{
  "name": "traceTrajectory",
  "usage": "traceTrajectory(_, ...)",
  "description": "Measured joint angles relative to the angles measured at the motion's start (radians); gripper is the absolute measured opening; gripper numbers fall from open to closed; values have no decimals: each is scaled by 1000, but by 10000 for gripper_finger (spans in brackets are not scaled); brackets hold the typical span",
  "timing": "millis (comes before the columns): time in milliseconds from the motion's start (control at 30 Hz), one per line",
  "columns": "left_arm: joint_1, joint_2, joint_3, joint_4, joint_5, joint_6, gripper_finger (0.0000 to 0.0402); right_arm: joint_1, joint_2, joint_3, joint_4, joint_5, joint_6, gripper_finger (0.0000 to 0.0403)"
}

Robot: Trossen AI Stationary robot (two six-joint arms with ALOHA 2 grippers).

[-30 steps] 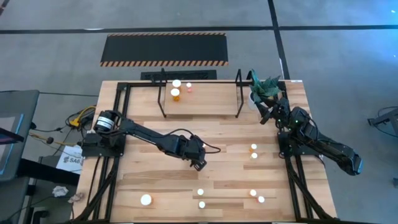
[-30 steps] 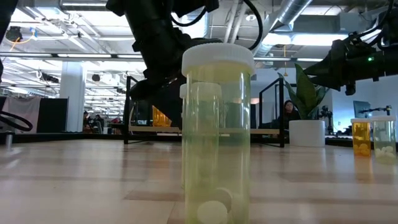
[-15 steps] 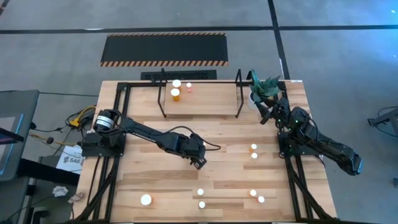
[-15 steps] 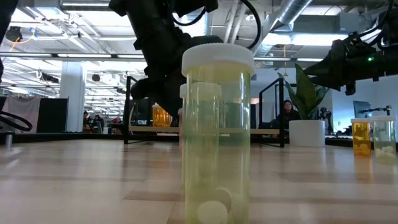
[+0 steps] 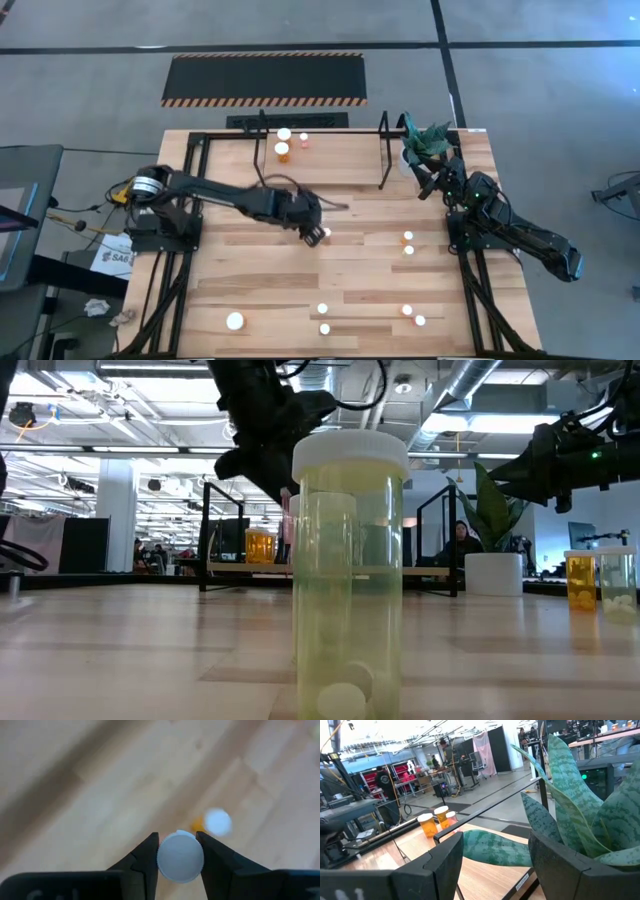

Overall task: Pick and place medicine bottles onto shelf by color
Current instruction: Put the top red pill bottle on the shelf aligned with the other red pill bottle

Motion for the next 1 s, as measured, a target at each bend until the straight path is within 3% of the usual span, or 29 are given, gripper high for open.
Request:
traceTrajectory(500, 338, -28, 22, 90, 61, 225, 100, 0, 0, 0, 0, 0, 0, 249)
traceTrajectory(700, 398, 77, 155, 38, 61, 274, 100, 0, 0, 0, 0, 0, 0, 249)
traceTrajectory(833, 420, 181, 302, -99, 60, 308, 100, 0, 0, 0, 0, 0, 0, 249)
traceTrajectory(1000, 426, 229, 395, -171, -2, 326, 100, 0, 0, 0, 0, 0, 0, 249)
